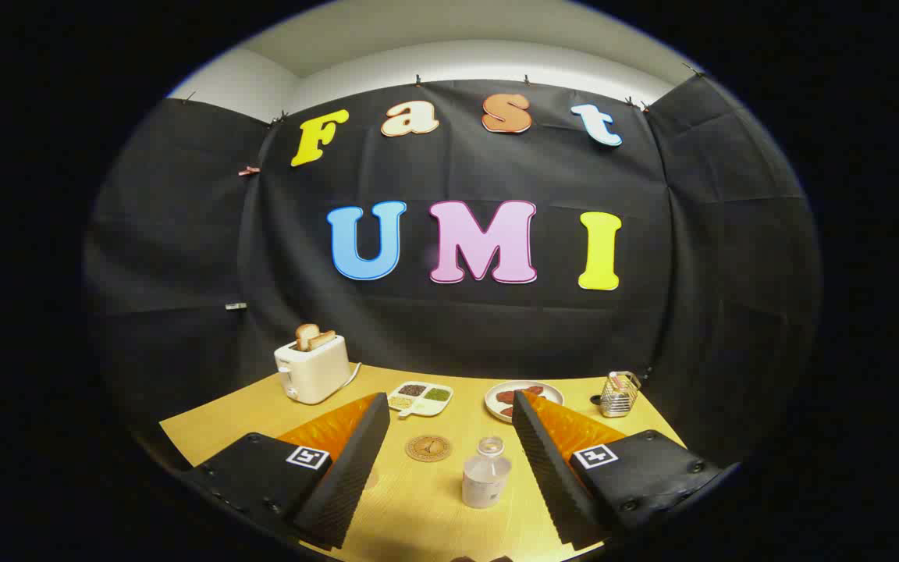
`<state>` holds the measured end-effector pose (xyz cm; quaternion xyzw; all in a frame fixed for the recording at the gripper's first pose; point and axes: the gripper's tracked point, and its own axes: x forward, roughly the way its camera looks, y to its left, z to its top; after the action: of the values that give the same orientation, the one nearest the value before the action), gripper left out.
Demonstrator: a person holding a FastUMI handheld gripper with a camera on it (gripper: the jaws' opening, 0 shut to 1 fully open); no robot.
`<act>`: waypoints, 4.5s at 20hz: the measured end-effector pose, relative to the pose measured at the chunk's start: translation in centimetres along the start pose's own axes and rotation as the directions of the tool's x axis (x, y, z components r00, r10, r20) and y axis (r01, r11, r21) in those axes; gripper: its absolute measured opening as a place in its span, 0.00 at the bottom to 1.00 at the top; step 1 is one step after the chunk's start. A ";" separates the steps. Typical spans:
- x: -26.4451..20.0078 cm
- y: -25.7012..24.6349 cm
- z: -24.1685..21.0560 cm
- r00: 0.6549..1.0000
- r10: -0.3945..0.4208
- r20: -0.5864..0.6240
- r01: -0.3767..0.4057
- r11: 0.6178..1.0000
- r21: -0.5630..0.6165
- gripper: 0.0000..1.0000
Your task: Take the bottle from table, then pour the juice into the cup, finally place the bottle on the coaster
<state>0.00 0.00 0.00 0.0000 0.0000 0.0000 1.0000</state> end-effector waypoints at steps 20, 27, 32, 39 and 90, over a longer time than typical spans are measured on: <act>0.7 0.5 -0.8 0.995 -0.103 -0.006 0.103 0.995 -0.017 0.97; 1.3 0.3 -1.7 0.997 -0.074 -0.013 0.074 0.997 -0.013 0.97; 1.8 0.0 -2.2 0.999 -0.046 -0.012 0.046 0.999 0.002 0.97; 2.8 -1.5 -4.6 1.000 -0.011 -0.025 0.012 1.000 0.026 0.97; 10.4 -2.4 -18.8 0.995 0.019 -0.098 -0.041 0.973 -0.229 0.75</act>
<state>10.41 -2.38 -18.83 -0.1160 0.0476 0.0153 0.9920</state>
